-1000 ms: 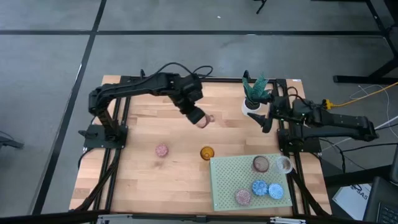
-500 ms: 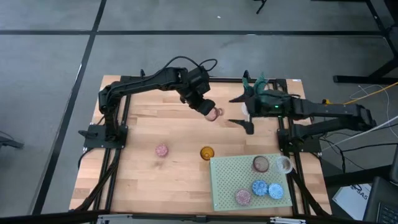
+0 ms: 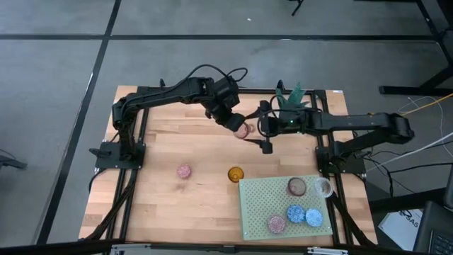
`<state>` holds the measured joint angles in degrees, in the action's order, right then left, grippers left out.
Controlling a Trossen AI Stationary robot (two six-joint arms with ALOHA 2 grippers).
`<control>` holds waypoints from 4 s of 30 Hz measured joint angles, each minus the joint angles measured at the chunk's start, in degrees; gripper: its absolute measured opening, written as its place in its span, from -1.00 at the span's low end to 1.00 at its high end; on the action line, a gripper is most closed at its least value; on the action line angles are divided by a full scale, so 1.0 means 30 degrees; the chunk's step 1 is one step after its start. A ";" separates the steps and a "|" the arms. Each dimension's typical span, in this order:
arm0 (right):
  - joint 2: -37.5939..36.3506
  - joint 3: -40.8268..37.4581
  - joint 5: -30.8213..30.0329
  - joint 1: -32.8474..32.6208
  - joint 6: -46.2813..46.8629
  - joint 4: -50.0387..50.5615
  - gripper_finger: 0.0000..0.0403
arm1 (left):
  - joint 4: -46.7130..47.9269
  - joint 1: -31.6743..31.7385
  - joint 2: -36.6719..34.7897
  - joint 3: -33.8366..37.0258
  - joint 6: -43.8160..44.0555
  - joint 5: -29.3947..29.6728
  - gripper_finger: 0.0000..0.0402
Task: Pick & Place candle stick holders
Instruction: Put the pink glass candle holder on the shelf
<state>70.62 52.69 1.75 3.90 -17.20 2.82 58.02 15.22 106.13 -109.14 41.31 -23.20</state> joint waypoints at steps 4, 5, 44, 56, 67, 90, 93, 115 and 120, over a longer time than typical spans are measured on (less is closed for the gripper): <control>0.0433 0.0012 -0.0010 -0.0005 -0.0484 -0.0459 0.90 | -0.0243 0.0000 0.0000 0.0000 0.0005 -0.0117 -0.88; 0.0468 0.0018 -0.0013 -0.0003 -0.0484 -0.0519 0.90 | -0.0291 0.0000 0.0000 0.0000 0.0005 -0.0117 -0.88; 0.0425 0.0020 0.0052 0.0015 0.2573 -0.0512 0.34 | -0.2333 -0.0117 -0.0166 -0.0010 -0.6516 0.1454 -0.39; 0.0287 0.0020 0.0723 -0.0014 0.5115 -0.1510 0.34 | -0.1913 -0.0313 -0.0780 -0.0036 -1.0042 0.0588 -0.68; 0.0283 0.0053 0.0801 -0.0016 0.6725 -0.1964 0.34 | -0.1006 -0.0316 -0.1293 -0.0036 -0.8839 0.0409 -0.91; 0.9388 1.6757 0.0292 -0.0586 -0.3832 1.6571 0.34 | 0.4637 0.0898 -0.1821 0.0000 -0.8517 0.0670 -0.90; 1.0268 1.7827 0.0187 -0.0678 -0.4140 1.6817 0.32 | 0.5357 0.1021 -0.1870 0.0000 -0.8550 0.1047 -0.90; 1.0757 1.8321 -0.2181 -0.1231 -0.6038 1.4806 0.06 | 0.6879 0.2268 -0.1785 0.0000 -0.8634 0.1728 -0.90; 1.0786 1.8321 -0.2840 -0.1246 -0.6558 1.4670 0.03 | 0.6725 0.2432 -0.1785 0.0000 -0.8520 0.1057 -0.89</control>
<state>102.98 107.66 -6.76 0.16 -36.88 46.83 78.19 22.52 100.77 -109.14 15.75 -20.03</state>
